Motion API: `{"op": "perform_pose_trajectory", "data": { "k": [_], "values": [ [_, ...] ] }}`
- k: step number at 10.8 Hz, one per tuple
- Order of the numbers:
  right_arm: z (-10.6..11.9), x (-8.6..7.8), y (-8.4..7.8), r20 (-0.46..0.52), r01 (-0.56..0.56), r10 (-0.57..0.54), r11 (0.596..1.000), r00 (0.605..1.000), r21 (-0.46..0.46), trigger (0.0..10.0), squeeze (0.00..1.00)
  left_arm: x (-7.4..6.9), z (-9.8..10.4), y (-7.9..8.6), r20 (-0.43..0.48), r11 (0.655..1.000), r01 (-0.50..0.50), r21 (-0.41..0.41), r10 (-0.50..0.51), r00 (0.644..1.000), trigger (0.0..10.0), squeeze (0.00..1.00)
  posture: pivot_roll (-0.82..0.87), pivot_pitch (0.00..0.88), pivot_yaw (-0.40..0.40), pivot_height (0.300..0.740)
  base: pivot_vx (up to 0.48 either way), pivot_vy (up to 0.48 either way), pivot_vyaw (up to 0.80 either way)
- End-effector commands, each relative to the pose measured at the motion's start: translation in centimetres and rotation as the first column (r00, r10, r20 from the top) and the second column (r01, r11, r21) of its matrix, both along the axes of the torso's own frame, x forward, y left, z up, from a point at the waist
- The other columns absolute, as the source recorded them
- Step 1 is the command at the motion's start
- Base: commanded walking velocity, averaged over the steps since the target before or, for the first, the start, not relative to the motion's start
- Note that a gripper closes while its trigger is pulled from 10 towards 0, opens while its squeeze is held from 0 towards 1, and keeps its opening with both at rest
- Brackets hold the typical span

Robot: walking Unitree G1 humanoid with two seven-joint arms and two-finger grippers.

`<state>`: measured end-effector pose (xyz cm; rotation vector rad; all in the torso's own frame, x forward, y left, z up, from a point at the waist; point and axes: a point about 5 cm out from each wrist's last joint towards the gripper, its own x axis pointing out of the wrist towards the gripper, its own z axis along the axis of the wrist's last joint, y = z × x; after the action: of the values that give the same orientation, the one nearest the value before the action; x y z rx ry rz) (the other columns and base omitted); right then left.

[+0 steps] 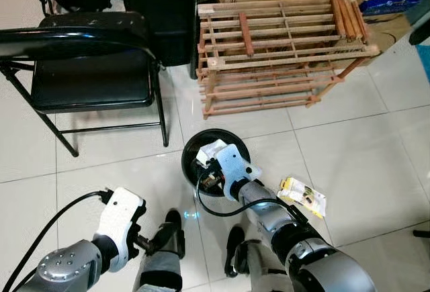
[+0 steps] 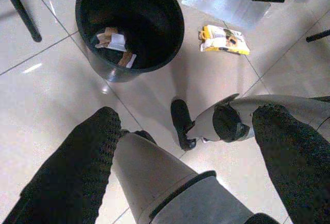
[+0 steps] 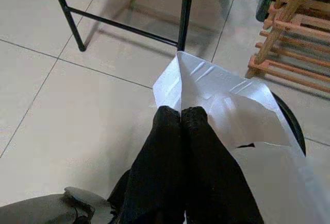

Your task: Picking trash to rubbish bin

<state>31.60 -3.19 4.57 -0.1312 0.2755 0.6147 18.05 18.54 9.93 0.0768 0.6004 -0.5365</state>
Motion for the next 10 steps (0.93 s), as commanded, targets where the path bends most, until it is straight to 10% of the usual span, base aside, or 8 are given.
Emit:
{"op": "perform_pose_trajectory", "data": {
  "k": [1, 4, 5, 6, 10],
  "values": [
    [-0.1, -0.9, 2.4, -0.039, -0.026, 0.029, 0.998, 0.999, 0.059, 10.0, 0.0, -0.7, -0.5, -0.2, -0.044, 1.0, 0.016, -0.014, -0.016, 0.999, 10.0, 0.67, 0.58, 0.461, -0.097, 0.74, 0.0, 0.0, 0.0],
    [1.2, -0.3, 3.2, -0.027, -0.032, 0.035, 0.992, 0.999, 0.124, 10.0, 0.0, -1.5, -0.2, -0.2, -0.051, 1.0, 0.011, -0.01, -0.012, 0.999, 10.0, 0.57, 0.59, 0.471, -0.098, 0.74, 0.0, 0.0, 0.0],
    [1.4, -0.2, 3.3, -0.025, -0.034, 0.038, 0.99, 0.999, 0.136, 10.0, 0.27, -1.6, -0.1, -0.4, -0.05, 1.0, 0.014, -0.01, -0.015, 0.999, 10.0, 0.55, 0.59, 0.472, -0.099, 0.74, 0.0, 0.0, 0.0],
    [1.6, -0.1, 3.4, -0.022, -0.039, 0.043, 0.985, 0.999, 0.165, 10.0, 1.0, -1.6, 0.1, -0.6, -0.047, 1.0, 0.019, -0.013, -0.019, 0.999, 10.0, 0.53, 0.58, 0.471, -0.101, 0.74, 0.0, 0.0, 0.0],
    [1.0, -0.3, 2.7, -0.042, -0.024, 0.032, 0.983, 0.999, 0.18, 10.0, 1.0, -1.5, 0.2, -0.8, -0.053, 1.0, 0.025, -0.015, -0.026, 0.998, 10.0, 0.52, 0.58, 0.471, -0.1, 0.74, 0.0, 0.0, 0.0]
  ]
}}
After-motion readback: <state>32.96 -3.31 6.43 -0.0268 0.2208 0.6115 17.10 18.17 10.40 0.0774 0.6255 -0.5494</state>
